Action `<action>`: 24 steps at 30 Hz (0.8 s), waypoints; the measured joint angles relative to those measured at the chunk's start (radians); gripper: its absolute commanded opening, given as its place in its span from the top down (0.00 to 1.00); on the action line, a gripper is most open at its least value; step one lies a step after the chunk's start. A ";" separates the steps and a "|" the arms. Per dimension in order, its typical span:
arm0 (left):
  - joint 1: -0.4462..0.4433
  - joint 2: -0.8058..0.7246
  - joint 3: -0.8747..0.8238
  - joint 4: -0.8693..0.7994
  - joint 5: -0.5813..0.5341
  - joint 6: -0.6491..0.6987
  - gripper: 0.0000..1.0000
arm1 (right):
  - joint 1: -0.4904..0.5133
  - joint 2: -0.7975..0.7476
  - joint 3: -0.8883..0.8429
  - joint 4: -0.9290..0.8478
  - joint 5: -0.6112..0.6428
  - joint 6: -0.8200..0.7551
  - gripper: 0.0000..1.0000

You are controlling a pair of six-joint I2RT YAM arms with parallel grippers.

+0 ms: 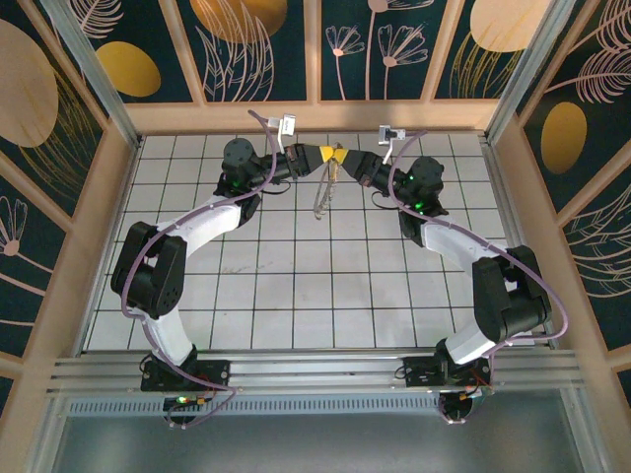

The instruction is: Put the keys on the keyring

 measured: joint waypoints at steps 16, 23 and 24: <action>0.003 0.000 -0.016 0.016 -0.011 0.000 1.00 | 0.006 0.015 0.010 -0.001 0.002 0.005 0.93; 0.006 0.000 -0.024 0.023 -0.022 0.000 1.00 | 0.006 0.029 0.017 0.003 0.003 0.007 1.00; 0.006 0.000 -0.025 0.023 -0.023 0.000 1.00 | 0.006 0.029 0.017 0.003 0.003 0.008 0.99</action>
